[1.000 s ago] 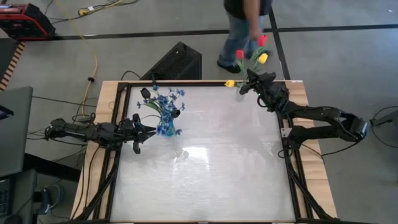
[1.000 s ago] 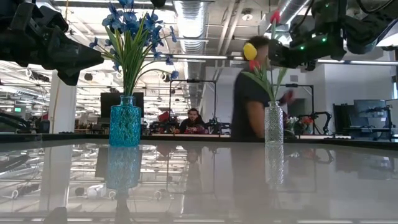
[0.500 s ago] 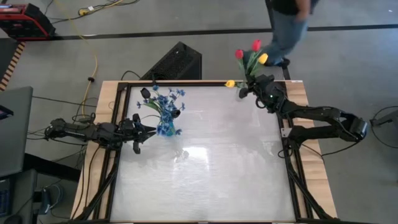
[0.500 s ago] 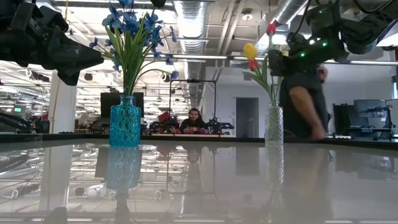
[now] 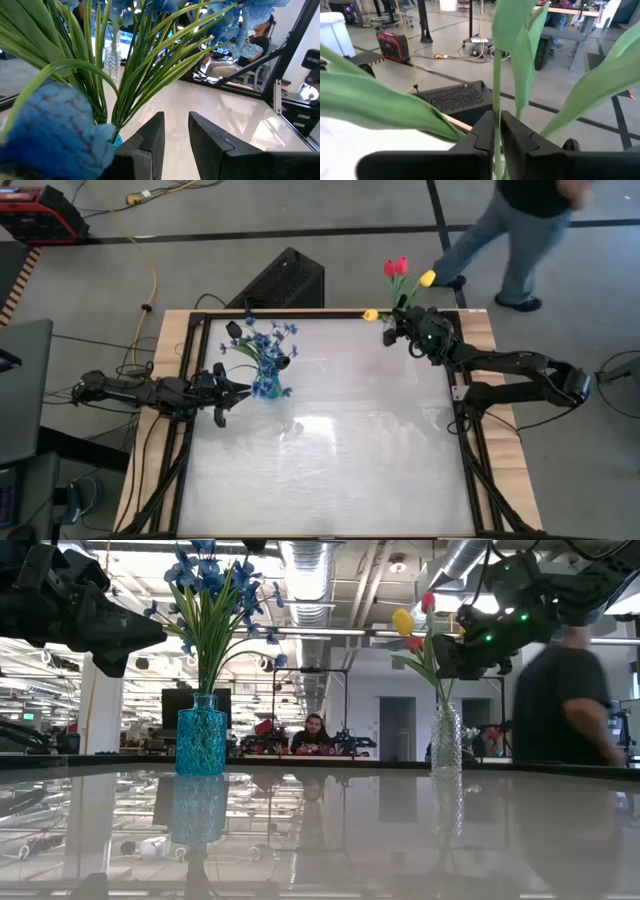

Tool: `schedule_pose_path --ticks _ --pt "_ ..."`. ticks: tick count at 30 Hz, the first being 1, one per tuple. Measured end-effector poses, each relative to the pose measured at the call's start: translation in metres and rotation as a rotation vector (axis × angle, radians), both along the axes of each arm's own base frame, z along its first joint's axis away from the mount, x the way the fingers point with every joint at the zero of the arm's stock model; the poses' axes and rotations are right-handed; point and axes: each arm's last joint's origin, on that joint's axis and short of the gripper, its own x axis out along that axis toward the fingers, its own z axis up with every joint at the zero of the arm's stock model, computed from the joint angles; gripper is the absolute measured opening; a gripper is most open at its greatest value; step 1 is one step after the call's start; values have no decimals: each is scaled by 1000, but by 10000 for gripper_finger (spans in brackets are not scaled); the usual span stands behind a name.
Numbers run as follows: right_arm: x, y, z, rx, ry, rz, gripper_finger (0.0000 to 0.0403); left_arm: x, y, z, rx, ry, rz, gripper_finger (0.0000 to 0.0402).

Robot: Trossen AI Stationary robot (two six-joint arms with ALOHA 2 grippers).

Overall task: Sort flowers into vase by color
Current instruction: Put the red tulip flower into the transparent vase, then return to Home Position

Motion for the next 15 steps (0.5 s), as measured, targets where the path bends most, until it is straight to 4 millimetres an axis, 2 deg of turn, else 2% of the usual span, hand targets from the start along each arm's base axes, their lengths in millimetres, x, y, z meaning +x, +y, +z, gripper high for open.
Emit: schedule_pose_path --ticks 10,15 --pt "-5 5 -1 37 51 8 109 0 0 0 0 -1 0 75" --pt "-11 11 13 45 87 20 130 0 0 0 0 -1 0 75"
